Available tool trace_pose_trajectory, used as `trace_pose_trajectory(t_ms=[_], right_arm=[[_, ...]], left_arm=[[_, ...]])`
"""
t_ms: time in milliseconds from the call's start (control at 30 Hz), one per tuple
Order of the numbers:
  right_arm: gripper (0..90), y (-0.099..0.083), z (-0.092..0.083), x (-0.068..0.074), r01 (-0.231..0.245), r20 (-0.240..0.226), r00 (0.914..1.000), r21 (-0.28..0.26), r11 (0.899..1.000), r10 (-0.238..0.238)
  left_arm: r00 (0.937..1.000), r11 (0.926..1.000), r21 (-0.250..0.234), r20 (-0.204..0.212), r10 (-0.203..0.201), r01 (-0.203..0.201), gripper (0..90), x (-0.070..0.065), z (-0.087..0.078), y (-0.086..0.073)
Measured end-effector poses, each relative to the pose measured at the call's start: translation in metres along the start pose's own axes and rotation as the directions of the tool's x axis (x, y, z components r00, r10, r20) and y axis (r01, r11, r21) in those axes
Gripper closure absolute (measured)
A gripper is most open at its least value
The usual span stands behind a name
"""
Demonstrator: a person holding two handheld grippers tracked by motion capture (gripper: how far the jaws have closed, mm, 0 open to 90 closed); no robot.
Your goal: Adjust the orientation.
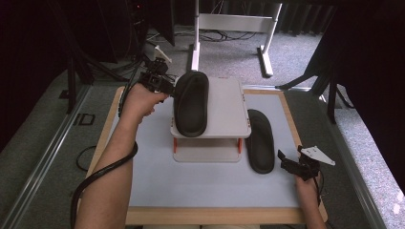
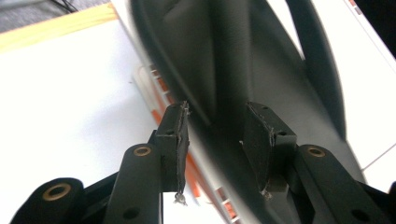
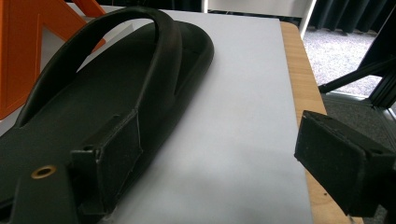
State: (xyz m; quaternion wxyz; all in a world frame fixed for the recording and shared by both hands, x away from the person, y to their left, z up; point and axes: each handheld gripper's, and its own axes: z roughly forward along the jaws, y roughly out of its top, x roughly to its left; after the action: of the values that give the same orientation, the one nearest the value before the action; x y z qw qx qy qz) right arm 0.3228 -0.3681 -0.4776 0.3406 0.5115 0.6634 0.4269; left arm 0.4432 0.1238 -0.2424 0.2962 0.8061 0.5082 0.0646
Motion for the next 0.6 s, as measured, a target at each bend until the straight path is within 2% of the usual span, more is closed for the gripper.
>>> trace_pose_trajectory(t_ms=[100, 133, 433, 567, 600], right_arm=[[13.7, 0.0, 0.0, 0.0, -0.001, 0.001, 1.0, 0.0, 1.0, 0.001], [13.7, 0.0, 0.0, 0.0, -0.002, 0.001, 1.0, 0.0, 1.0, 0.002], [13.7, 0.0, 0.0, 0.0, 0.0, 0.0, 1.0, 0.0, 1.0, 0.0], [13.7, 0.0, 0.0, 0.0, -0.002, -0.001, 1.0, 0.001, 1.0, 0.002], [13.7, 0.0, 0.0, 0.0, -0.003, -0.002, 1.0, 0.002, 1.0, 0.003]], left_arm=[[1.0, 0.9999, -0.017, 0.003, 0.0, 0.0, 59.5, 0.005, -0.001, -0.005], [0.9999, 0.9996, -0.027, 0.012, -0.006, 0.007, 59.5, 0.011, -0.002, -0.01], [0.9999, 0.9994, -0.034, 0.016, -0.004, 0.005, 59.5, 0.028, -0.003, -0.03], [0.9997, 0.9985, -0.054, 0.024, -0.004, 0.005, 59.5, 0.036, -0.003, -0.041], [0.9994, 0.9973, -0.073, 0.032, -0.007, 0.009, 59.5, 0.04, -0.002, -0.049]])
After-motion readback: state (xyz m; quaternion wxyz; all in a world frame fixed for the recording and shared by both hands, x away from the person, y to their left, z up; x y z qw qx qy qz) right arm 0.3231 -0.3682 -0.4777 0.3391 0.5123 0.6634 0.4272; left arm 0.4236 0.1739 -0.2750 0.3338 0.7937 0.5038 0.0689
